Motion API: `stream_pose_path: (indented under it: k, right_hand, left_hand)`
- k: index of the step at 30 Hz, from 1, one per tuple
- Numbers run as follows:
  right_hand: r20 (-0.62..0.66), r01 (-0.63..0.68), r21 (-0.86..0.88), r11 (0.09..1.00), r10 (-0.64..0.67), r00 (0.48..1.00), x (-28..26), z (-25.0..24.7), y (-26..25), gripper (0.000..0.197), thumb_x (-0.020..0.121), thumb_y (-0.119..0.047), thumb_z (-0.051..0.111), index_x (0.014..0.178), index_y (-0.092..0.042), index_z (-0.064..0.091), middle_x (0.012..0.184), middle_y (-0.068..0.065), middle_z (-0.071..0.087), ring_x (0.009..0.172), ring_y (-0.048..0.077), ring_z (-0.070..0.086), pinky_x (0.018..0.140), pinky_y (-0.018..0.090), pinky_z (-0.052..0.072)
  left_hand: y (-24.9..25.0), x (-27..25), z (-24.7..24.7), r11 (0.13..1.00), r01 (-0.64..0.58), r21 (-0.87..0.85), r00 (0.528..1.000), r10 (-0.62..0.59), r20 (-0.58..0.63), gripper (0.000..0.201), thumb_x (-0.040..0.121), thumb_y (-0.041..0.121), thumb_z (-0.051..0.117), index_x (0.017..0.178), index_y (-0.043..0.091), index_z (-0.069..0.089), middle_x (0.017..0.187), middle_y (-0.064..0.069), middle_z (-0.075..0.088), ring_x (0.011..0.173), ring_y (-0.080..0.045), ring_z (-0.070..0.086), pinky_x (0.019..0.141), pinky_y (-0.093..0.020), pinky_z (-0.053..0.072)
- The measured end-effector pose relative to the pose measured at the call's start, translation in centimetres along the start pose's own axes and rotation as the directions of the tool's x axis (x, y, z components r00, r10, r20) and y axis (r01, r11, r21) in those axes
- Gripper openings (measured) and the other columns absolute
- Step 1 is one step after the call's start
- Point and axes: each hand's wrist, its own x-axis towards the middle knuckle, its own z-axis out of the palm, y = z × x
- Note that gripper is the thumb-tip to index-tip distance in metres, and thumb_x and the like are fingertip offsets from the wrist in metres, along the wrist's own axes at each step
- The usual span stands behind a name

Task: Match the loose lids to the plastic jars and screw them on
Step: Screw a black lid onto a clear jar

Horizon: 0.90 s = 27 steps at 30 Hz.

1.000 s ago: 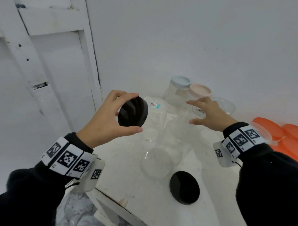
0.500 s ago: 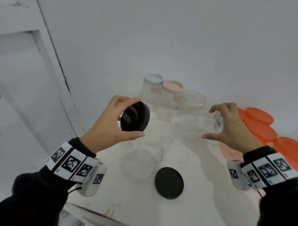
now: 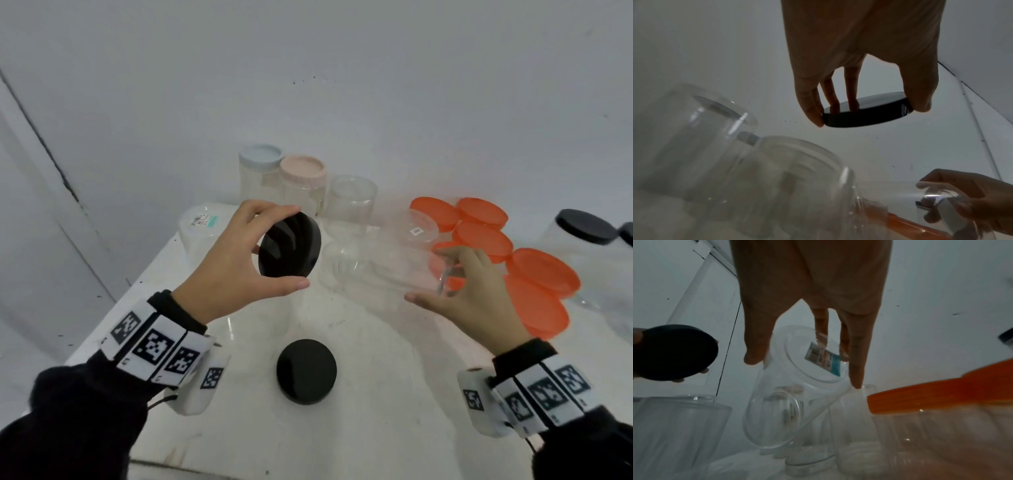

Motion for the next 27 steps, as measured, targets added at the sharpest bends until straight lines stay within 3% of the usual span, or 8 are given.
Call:
stream_pose_path:
  k: [3,6,11,15,21,27]
  right_hand:
    - [0.032,-0.052,0.043,0.998,0.051,0.998,-1.3,-0.2,0.8,0.071,0.052,-0.051,0.081,0.111,-0.027,0.047,0.112,-0.004,0.050,0.099,0.014,0.054,0.081,0.041,0.052]
    - [0.092,-0.125,0.112,0.986,0.115,0.989,-2.3,-0.3,1.6,0.068,0.059,-0.039,0.085,0.110,-0.025,0.042,0.114,-0.005,0.051,0.103,0.014,0.052,0.083,0.036,0.050]
    - [0.186,-0.223,0.183,0.957,0.189,0.964,-3.6,-0.4,3.1,0.071,0.056,-0.021,0.088,0.107,-0.017,0.038,0.108,-0.001,0.048,0.102,0.014,0.050,0.072,0.027,0.045]
    - [0.281,-0.218,0.082,0.972,0.187,0.941,-4.5,-0.7,3.9,0.087,0.057,-0.023,0.088,0.128,-0.016,0.039,0.115,-0.005,0.038,0.101,0.013,0.047,0.064,0.013,0.036]
    - [0.362,-0.244,0.073,0.967,0.202,0.910,-5.4,-1.2,5.2,0.080,0.061,-0.020,0.085,0.127,-0.012,0.040,0.114,-0.006,0.033,0.101,0.011,0.045,0.061,0.013,0.037]
    - [0.402,-0.271,0.087,0.959,0.215,0.890,-5.7,-1.4,6.2,0.071,0.063,-0.022,0.082,0.116,-0.019,0.035,0.118,-0.005,0.040,0.104,0.011,0.047,0.058,0.013,0.039]
  left_hand:
    - [0.7,0.3,1.4,1.000,-0.016,-0.021,1.000,0.016,0.020,0.083,0.057,0.052,0.072,0.133,0.033,0.044,0.123,0.013,0.039,0.114,0.003,0.043,0.087,-0.005,0.040]
    - [1.5,0.7,2.7,0.999,-0.028,-0.020,0.999,0.028,0.039,0.083,0.057,0.052,0.072,0.133,0.034,0.044,0.124,0.012,0.039,0.115,0.003,0.043,0.087,-0.005,0.040]
    - [2.9,1.3,4.6,0.999,-0.047,-0.028,0.998,0.048,0.036,0.084,0.057,0.053,0.071,0.133,0.033,0.044,0.123,0.010,0.040,0.114,0.004,0.043,0.087,-0.005,0.039]
    - [3.9,1.2,6.4,0.998,-0.034,-0.043,0.999,0.036,0.040,0.083,0.057,0.053,0.072,0.133,0.034,0.044,0.124,0.010,0.039,0.115,0.002,0.044,0.088,-0.006,0.040]
    - [5.2,1.2,8.6,0.998,-0.010,-0.058,0.999,0.012,0.034,0.083,0.057,0.054,0.071,0.133,0.036,0.044,0.123,0.011,0.039,0.115,0.002,0.043,0.089,-0.006,0.040]
    - [6.2,1.3,10.1,0.997,0.013,-0.071,1.000,-0.012,0.020,0.082,0.056,0.053,0.071,0.132,0.036,0.044,0.123,0.013,0.038,0.113,0.005,0.043,0.086,-0.004,0.039]
